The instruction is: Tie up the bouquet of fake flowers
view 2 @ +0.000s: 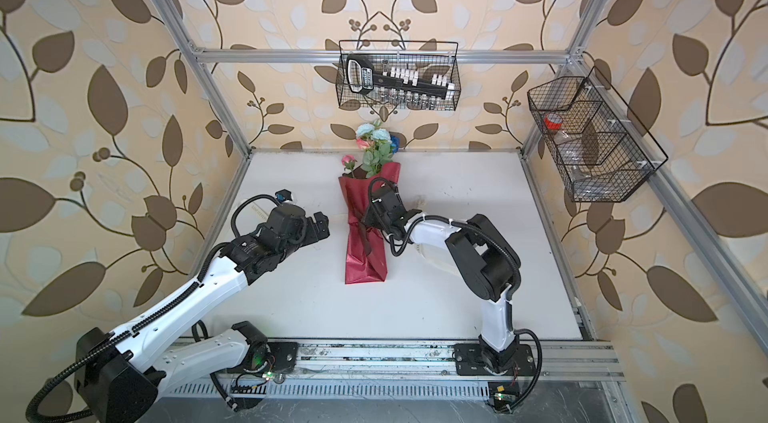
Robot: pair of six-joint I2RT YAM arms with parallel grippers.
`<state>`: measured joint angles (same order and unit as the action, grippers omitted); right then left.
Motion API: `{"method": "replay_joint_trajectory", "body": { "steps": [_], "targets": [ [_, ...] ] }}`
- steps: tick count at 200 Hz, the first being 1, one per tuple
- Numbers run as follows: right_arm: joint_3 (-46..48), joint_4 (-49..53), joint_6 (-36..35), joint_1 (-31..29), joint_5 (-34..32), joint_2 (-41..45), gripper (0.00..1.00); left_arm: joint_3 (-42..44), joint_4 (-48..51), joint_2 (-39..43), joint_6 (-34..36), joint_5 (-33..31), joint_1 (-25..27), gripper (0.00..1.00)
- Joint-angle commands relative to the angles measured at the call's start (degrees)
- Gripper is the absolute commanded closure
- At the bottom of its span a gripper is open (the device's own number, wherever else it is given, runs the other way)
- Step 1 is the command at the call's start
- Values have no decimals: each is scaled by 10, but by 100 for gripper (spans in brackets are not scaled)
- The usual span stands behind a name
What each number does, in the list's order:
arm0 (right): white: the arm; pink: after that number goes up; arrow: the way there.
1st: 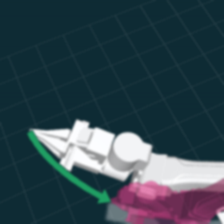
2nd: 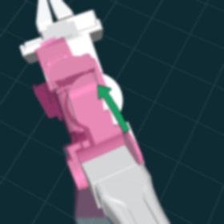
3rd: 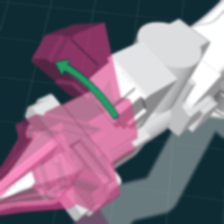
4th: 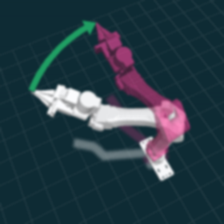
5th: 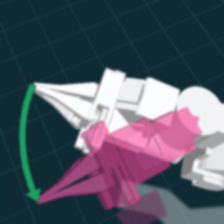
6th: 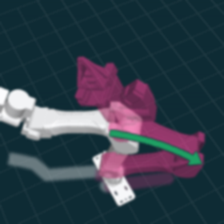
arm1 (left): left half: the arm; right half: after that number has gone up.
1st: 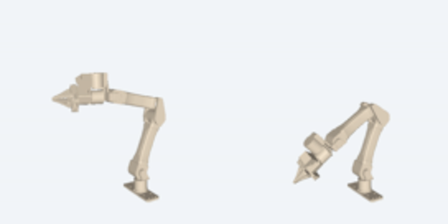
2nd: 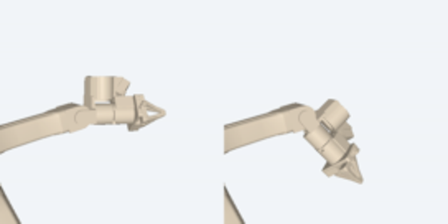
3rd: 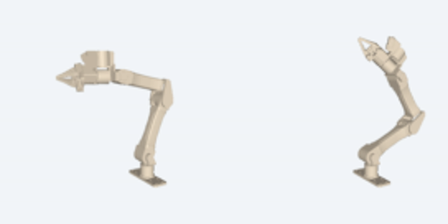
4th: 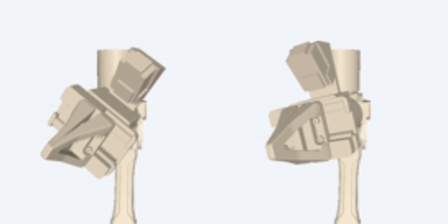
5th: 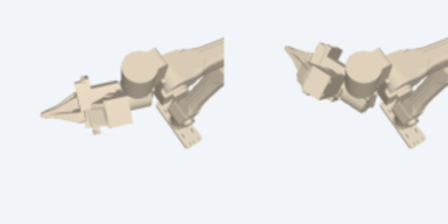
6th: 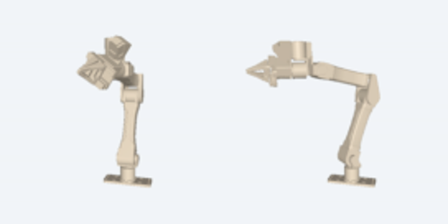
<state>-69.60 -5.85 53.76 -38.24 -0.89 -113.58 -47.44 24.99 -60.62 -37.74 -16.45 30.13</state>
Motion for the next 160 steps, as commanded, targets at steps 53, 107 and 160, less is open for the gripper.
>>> {"method": "replay_joint_trajectory", "body": {
  "steps": [53, 107, 160],
  "targets": [
    [106, 12, -8, 5, -18, 27, 100, -3, -17, -34, -14, 23, -8, 1],
    [231, -10, -31, 105, -6, 105, 100, -9, -28, -55, -18, 40, -9, 1],
    [200, 18, -65, 129, 25, 150, 100, -17, -27, -66, -14, 17, -15, 1]
  ]
}}
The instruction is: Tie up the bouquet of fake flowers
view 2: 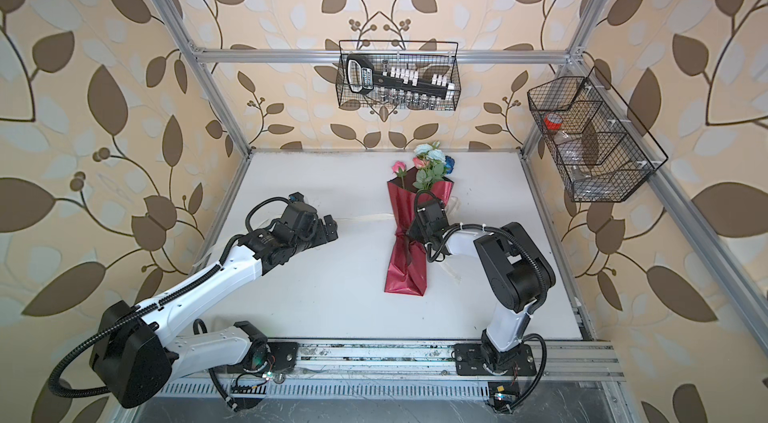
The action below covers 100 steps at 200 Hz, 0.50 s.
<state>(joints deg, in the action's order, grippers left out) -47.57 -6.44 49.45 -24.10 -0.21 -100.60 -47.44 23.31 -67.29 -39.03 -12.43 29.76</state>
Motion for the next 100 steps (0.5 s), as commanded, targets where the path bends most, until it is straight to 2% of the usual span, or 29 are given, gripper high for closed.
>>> {"method": "replay_joint_trajectory", "body": {
  "steps": [1, 20, 65, 100],
  "targets": [
    [-22, 25, -21, -14, 18, 21, 100, -17, -10, 0, -1, -25, -12, 1],
    [-49, 23, -16, -30, 19, 26, 100, -25, 1, -7, 6, -36, -35, 1],
    [-115, 25, -12, -65, 15, 7, 100, -31, 40, -17, -3, 7, -168, 1],
    [-125, 5, 9, -69, 10, -28, 100, -23, 36, -18, -2, 29, -211, 1]
  ]
}}
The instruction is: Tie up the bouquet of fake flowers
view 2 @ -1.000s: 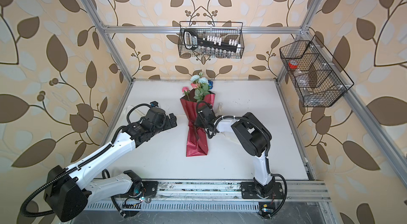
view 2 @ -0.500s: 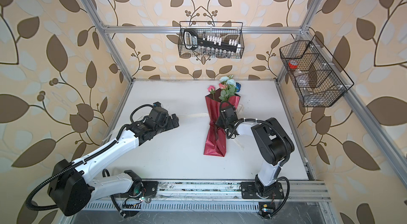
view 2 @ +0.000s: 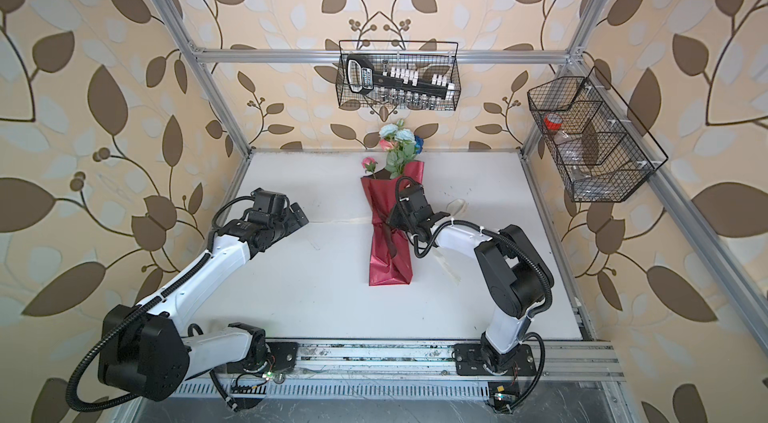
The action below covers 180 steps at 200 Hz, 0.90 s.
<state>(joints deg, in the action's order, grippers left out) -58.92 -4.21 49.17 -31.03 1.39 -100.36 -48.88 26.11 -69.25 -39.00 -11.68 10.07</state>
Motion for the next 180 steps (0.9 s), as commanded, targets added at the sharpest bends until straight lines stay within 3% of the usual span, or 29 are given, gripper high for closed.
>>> {"method": "replay_joint_trajectory", "body": {
  "steps": [1, 47, 84, 90, 102, 125, 151, 180],
  "targets": [
    [-12, -19, 12, 0, -6, -32, 100, -8, 7, 2, -3, 22, -15, 1],
    [-50, 7, 3, -4, 29, -110, 100, -9, 15, -3, -7, 32, -46, 1],
    [-37, 31, -14, -4, 14, -111, 100, -9, 37, 4, -26, 36, -87, 1],
    [-37, 37, -19, -4, 11, -109, 93, -10, 43, 1, -32, 39, -97, 1],
    [-36, 43, -26, -3, 11, -104, 70, -10, 50, -4, -46, 57, -120, 1],
    [-35, 50, -30, -3, 12, -95, 46, -8, 41, -13, -63, 101, -162, 1],
    [-33, 57, -30, -3, 17, -76, 31, -27, 42, -13, -66, 102, -172, 1],
    [-29, 69, -29, -2, 3, -36, 22, -41, 46, -3, -59, 98, -173, 1]
  ]
}}
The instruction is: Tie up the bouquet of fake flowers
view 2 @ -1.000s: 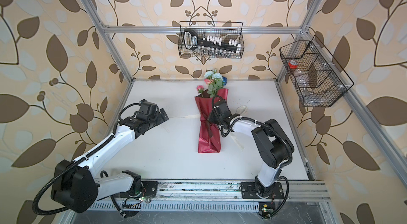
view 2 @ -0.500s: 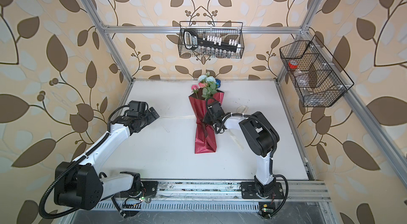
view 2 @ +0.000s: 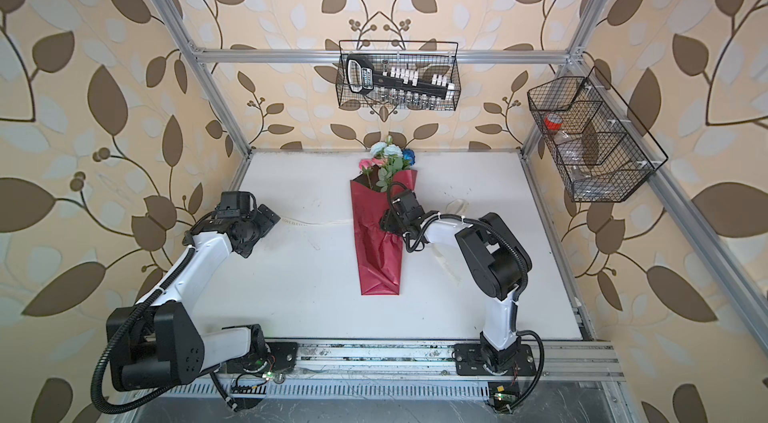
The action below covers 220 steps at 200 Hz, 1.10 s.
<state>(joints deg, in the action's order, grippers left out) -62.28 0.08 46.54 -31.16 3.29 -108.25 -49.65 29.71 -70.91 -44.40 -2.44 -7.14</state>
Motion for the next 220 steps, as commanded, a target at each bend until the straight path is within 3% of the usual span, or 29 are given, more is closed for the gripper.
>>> {"method": "replay_joint_trajectory", "body": {
  "steps": [1, 50, 86, 105, 126, 141, 163, 182, 207, 220],
  "targets": [
    [5, 27, -2, -1, -17, 45, 22, -34, 11, 14, -4, 4, -1, 1],
    [31, 49, -4, 4, -44, 110, 3, -45, 29, 22, 4, -22, -12, 1],
    [59, 63, -14, 8, -58, 158, 1, -43, 24, 21, 6, -10, -17, 1],
    [74, 81, -31, 8, -77, 194, 5, -35, -6, 24, 25, 60, -17, 5],
    [95, 102, -55, 8, -94, 242, 15, 3, -104, 37, 36, 219, -6, 17],
    [109, 115, -70, 9, -102, 274, 20, 19, -150, 35, 23, 273, 49, 20],
    [109, 118, -92, 8, -90, 300, 31, -14, -138, -5, 46, 246, 197, 25],
    [95, 98, -110, 10, -37, 292, 44, -38, -146, -59, 49, 235, 294, 29],
    [74, 55, -111, 13, 52, 242, 65, -60, -147, -121, 52, 215, 347, 30],
    [56, 47, -110, 13, 75, 206, 71, -70, -152, -155, 54, 214, 362, 30]
  ]
}}
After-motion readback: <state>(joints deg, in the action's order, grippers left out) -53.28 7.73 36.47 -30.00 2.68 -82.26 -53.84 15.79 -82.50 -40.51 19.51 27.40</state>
